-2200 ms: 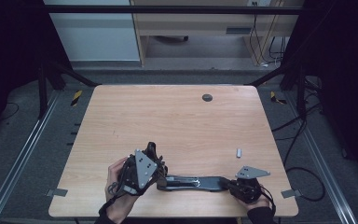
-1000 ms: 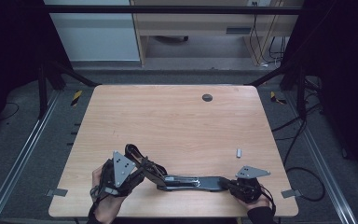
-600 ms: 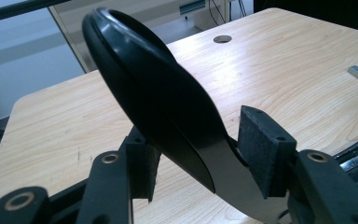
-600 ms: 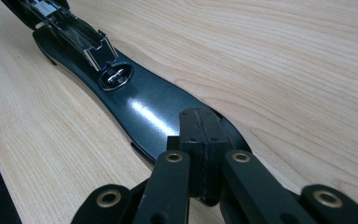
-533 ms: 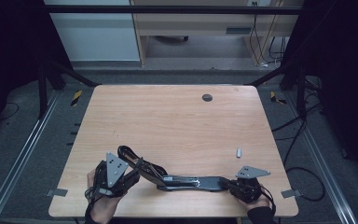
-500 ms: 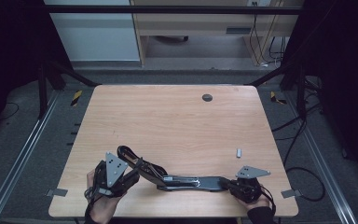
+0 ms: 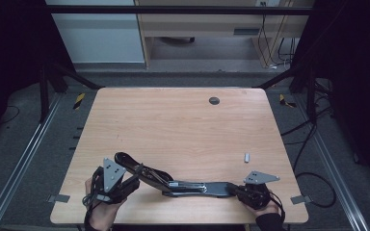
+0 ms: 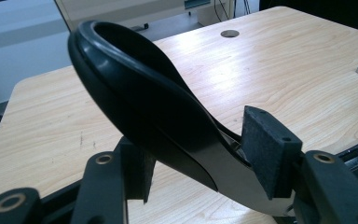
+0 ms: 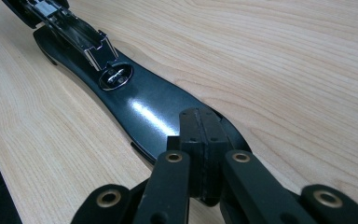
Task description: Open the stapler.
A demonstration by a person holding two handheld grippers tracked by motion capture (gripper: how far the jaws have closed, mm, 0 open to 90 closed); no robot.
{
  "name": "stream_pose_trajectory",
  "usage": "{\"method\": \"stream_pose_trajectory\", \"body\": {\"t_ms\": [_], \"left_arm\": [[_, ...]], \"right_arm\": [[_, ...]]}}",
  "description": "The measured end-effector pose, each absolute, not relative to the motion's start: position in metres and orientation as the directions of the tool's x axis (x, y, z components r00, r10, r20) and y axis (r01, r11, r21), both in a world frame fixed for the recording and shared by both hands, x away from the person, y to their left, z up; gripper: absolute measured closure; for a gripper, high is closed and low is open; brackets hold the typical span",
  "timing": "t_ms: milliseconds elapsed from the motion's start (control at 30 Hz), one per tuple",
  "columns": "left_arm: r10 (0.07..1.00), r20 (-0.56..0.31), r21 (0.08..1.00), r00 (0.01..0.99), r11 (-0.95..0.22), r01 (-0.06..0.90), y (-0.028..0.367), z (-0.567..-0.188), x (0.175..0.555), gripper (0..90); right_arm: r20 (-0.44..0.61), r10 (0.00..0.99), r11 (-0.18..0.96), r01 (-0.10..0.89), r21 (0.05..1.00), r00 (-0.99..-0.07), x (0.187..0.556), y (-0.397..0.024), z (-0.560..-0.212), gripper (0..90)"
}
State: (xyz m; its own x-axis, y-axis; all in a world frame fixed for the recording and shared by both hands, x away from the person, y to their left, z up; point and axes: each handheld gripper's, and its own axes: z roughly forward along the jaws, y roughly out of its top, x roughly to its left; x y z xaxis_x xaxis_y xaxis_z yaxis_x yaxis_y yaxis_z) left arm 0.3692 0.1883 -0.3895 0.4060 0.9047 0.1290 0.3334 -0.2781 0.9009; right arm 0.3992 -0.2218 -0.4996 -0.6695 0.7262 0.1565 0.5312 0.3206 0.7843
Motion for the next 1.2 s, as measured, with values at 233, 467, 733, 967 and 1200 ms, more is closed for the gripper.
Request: {"method": "stream_pose_trajectory", "body": {"t_ms": [233, 467, 733, 967, 1200], "left_arm": [[0.904, 0.145, 0.9, 0.401, -0.289, 0.325, 0.189, -0.391, 0.369, 44.3], [0.895, 0.181, 0.894, 0.409, -0.323, 0.311, 0.188, -0.39, 0.367, 39.0], [0.891, 0.183, 0.89, 0.416, -0.33, 0.315, 0.192, -0.384, 0.364, 34.3], [0.887, 0.167, 0.888, 0.43, -0.325, 0.325, 0.2, -0.384, 0.359, 32.6], [0.89, 0.158, 0.896, 0.428, -0.311, 0.317, 0.209, -0.384, 0.351, 32.5]], "right_arm": [[0.156, 0.725, 0.322, 0.53, 0.785, -0.671, 0.399, -0.222, -0.5, 90.0], [0.157, 0.722, 0.324, 0.53, 0.784, -0.674, 0.399, -0.222, -0.499, 90.0], [0.153, 0.722, 0.325, 0.526, 0.786, -0.675, 0.399, -0.222, -0.5, 90.0], [0.154, 0.722, 0.324, 0.527, 0.786, -0.674, 0.399, -0.222, -0.5, 90.0], [0.153, 0.722, 0.325, 0.525, 0.786, -0.675, 0.399, -0.222, -0.5, 90.0]]}}
